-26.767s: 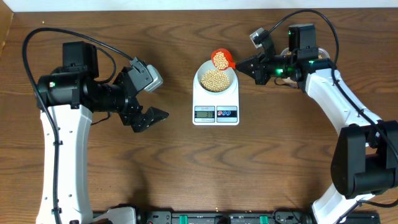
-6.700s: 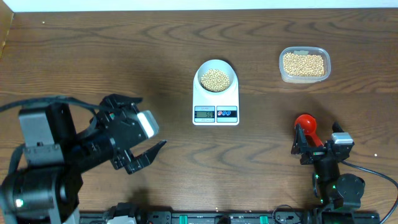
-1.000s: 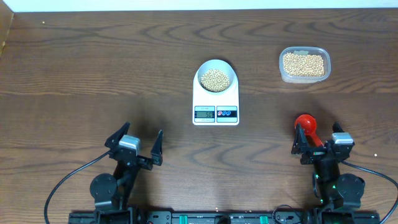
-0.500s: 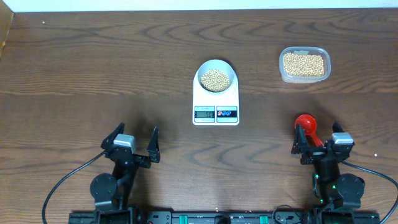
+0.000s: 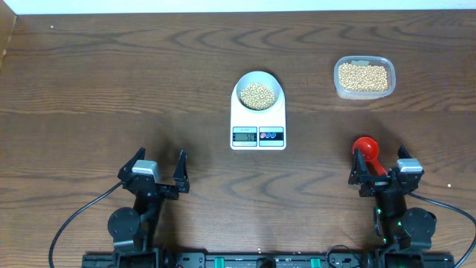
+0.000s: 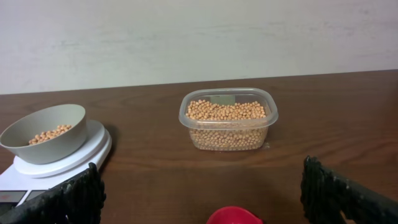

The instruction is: Scoop item into bowl and weigh 50g on scale

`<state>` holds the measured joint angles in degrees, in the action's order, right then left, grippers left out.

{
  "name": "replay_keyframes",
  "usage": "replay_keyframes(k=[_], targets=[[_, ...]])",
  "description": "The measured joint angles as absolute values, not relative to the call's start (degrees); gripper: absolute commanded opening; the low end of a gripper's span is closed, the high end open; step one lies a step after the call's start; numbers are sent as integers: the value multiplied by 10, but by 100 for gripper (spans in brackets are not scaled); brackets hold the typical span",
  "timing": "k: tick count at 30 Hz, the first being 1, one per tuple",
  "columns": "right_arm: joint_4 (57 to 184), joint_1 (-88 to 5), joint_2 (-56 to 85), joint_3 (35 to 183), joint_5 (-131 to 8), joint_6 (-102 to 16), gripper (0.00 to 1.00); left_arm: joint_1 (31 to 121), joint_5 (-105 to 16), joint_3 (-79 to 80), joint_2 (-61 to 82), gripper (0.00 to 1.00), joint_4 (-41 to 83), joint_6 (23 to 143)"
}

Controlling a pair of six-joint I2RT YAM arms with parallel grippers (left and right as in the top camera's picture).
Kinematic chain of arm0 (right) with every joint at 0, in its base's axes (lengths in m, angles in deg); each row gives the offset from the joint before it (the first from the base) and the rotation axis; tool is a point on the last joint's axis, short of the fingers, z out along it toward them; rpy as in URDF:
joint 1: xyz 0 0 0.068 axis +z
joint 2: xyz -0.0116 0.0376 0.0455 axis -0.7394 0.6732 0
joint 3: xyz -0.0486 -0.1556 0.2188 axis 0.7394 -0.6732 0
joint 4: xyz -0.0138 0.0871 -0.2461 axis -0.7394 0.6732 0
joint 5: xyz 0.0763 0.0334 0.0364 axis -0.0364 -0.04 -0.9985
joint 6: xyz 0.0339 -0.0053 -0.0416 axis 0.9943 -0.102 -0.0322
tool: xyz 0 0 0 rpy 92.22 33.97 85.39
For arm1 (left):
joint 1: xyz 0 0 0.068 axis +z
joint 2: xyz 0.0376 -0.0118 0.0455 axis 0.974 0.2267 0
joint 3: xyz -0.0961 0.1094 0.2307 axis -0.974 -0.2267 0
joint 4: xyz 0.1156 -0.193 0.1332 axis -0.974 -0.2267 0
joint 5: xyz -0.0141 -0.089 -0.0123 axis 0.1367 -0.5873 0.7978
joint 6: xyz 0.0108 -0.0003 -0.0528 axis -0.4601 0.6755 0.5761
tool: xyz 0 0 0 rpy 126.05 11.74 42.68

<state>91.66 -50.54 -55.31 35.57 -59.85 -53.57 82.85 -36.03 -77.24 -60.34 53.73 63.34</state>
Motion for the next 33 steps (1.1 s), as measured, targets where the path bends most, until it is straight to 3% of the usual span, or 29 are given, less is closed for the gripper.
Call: replay_keyframes(k=[17, 33], targets=[[917, -505, -553, 356, -598, -536, 99, 829, -266, -772, -603, 98, 529, 766], [917, -505, -553, 356, -598, -536, 99, 783, -256, -772, -603, 98, 528, 720]])
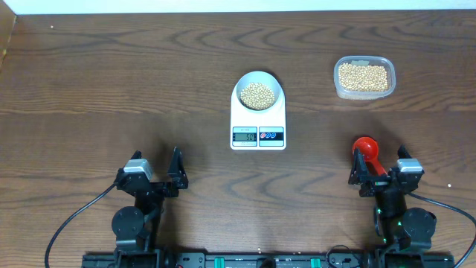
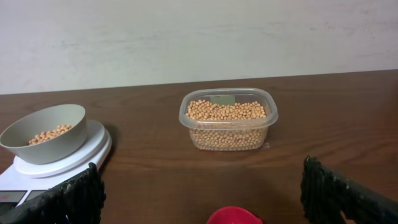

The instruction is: Scoop item into bowl and weigh 50g on scale

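Observation:
A grey bowl (image 1: 258, 92) holding beans sits on the white scale (image 1: 258, 132) at the table's middle; the bowl (image 2: 45, 132) also shows at the left of the right wrist view. A clear tub of beans (image 1: 364, 77) stands at the far right, seen too as the tub (image 2: 228, 118). The red scoop (image 1: 365, 149) lies on the table between the jaws of my open right gripper (image 1: 378, 165), its red bowl (image 2: 234, 216) just showing at the bottom edge. My left gripper (image 1: 155, 170) rests open at the near left, holding nothing.
The scale's display (image 1: 245, 135) is lit but its digits are too small to read. A pale wall rises behind the table's far edge (image 2: 199, 81). Black cables (image 1: 71, 223) trail from both arm bases at the near edge.
My left gripper has drawn back slightly toward its base and its jaws stand a little narrower. The right gripper, scoop, bowl and tub are unchanged.

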`<state>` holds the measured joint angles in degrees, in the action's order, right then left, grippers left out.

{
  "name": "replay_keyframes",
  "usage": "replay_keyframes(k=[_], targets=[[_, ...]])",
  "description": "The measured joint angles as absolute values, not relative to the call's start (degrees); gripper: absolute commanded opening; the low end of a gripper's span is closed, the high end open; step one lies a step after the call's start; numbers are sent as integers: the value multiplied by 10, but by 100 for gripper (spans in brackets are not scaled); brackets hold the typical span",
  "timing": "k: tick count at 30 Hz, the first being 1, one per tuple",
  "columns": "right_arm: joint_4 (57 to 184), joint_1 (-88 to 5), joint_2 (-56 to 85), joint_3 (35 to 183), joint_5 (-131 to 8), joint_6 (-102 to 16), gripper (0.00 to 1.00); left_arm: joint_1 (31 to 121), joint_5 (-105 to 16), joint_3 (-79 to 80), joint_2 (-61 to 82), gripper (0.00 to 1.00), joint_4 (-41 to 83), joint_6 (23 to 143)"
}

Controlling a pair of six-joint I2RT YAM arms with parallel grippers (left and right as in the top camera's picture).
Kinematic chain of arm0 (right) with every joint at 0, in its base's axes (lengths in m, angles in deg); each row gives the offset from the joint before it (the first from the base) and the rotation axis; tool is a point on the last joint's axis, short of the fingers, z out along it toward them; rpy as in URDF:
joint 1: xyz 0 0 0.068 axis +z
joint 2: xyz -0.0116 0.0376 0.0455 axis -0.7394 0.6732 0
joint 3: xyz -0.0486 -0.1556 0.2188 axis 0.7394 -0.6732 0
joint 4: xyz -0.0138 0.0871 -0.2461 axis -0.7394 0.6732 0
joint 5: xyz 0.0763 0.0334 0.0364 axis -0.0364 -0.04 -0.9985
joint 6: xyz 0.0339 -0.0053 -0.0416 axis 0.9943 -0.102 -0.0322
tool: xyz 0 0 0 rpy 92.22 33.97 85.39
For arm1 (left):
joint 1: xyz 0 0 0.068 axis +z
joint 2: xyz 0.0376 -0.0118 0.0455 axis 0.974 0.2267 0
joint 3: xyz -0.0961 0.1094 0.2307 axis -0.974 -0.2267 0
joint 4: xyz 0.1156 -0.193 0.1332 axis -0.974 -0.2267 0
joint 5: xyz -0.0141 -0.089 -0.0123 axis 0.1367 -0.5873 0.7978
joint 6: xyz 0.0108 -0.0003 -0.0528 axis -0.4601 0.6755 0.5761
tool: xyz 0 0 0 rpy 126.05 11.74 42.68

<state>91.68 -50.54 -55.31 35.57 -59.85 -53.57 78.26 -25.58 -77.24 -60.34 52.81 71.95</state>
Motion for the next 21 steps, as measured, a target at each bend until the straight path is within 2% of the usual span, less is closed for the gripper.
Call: replay_keyframes(k=[21], targets=[[917, -505, -553, 356, -598, -536, 99, 783, -256, -772, -603, 98, 528, 702]])
